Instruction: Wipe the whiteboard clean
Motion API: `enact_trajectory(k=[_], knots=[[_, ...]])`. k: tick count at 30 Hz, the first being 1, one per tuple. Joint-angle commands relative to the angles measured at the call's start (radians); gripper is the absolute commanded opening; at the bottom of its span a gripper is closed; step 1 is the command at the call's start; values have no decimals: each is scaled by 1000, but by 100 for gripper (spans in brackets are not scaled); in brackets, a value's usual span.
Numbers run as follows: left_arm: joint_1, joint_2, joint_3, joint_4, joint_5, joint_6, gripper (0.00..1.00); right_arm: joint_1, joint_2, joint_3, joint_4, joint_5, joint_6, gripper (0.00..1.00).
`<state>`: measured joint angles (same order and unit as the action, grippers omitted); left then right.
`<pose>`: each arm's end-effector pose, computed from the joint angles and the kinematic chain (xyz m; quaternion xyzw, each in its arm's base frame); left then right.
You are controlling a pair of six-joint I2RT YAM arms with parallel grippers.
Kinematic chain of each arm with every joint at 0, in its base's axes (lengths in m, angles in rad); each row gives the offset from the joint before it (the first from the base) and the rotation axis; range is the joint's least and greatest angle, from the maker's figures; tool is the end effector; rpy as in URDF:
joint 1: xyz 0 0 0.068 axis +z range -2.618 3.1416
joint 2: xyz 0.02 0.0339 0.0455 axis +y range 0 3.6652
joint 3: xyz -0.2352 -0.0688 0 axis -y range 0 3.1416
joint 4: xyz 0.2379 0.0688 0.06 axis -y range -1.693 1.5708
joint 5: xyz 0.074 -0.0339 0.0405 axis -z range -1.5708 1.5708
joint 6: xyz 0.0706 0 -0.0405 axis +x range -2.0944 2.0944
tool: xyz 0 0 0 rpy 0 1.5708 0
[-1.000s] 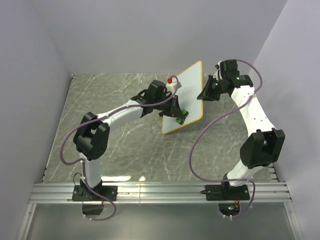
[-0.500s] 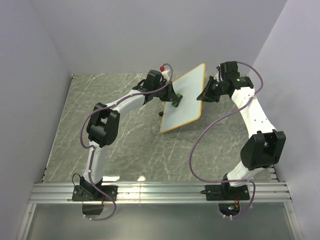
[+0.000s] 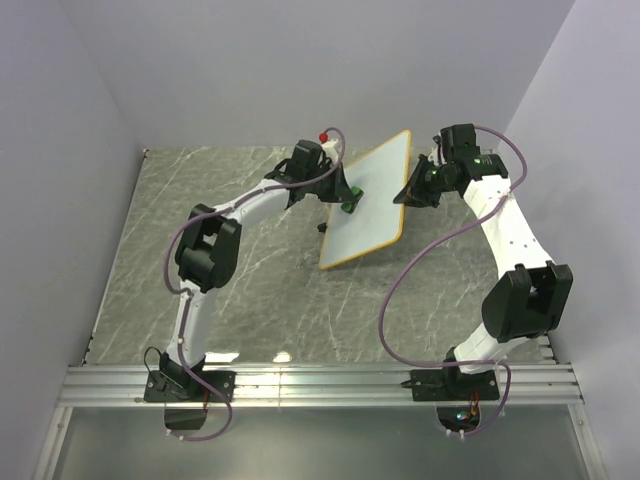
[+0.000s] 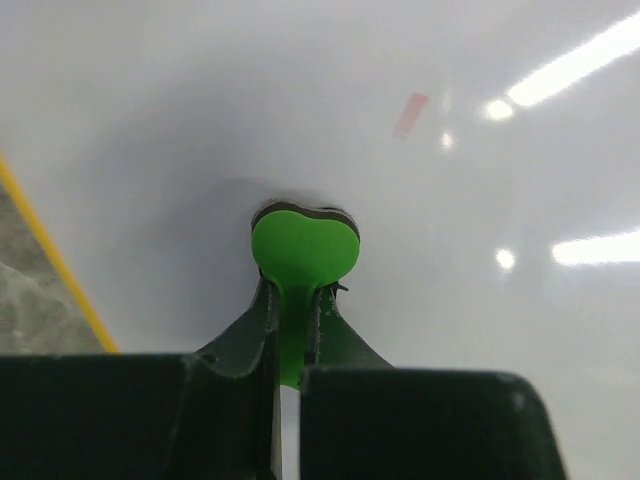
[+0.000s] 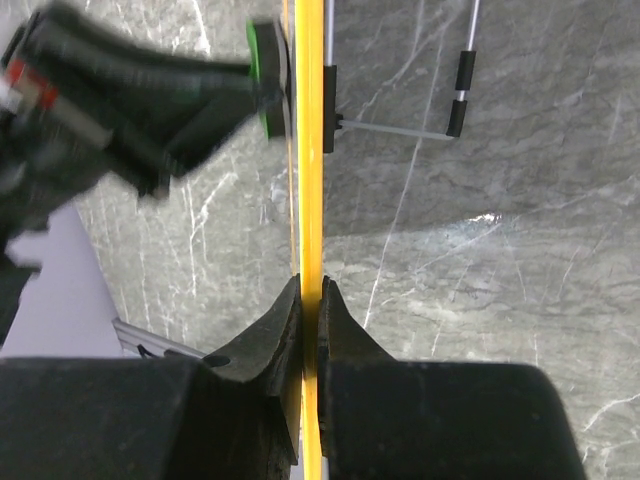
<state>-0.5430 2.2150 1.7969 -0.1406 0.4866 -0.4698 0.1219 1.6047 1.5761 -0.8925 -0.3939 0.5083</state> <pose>0.4270 -0.2963 0.1875 0.1478 0.8441 -0.4125 0.3092 0.3458 0.0697 0.2909 0.1171 0.9241 0.2733 0.2401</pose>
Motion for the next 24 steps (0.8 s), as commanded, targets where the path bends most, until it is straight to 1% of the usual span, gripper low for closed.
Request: enact_trajectory(k=[1, 6, 10, 11, 13, 16, 20, 22, 23, 24], knots=[[-142, -130, -39, -30, 104, -4, 0, 35, -9, -13, -8, -69, -10, 0], [-182, -236, -120, 35, 139, -94, 0, 38, 3, -5, 6, -76, -2, 0], [-202, -287, -158, 56, 153, -133, 0, 35, 9, 4, -2, -69, -11, 0], [-204, -291, -172, 81, 150, -138, 0, 35, 9, 4, -2, -69, -11, 0], [-202, -287, -191, 78, 135, -138, 0, 36, 9, 1, 0, -72, -11, 0], [-192, -238, -140, 26, 96, -112, 0, 35, 8, -1, 0, -79, -10, 0], [-164, -170, -84, 30, 79, -122, 0, 35, -3, 2, -8, -80, -11, 0], [-144, -111, -10, 6, 67, -113, 0, 35, -14, -7, -8, -86, -13, 0], [-135, -86, 65, -11, 63, -109, 0, 35, -18, -13, -8, -89, -13, 0], [-126, -31, 108, -22, 60, -105, 0, 36, -23, -17, -8, -97, -13, 0]])
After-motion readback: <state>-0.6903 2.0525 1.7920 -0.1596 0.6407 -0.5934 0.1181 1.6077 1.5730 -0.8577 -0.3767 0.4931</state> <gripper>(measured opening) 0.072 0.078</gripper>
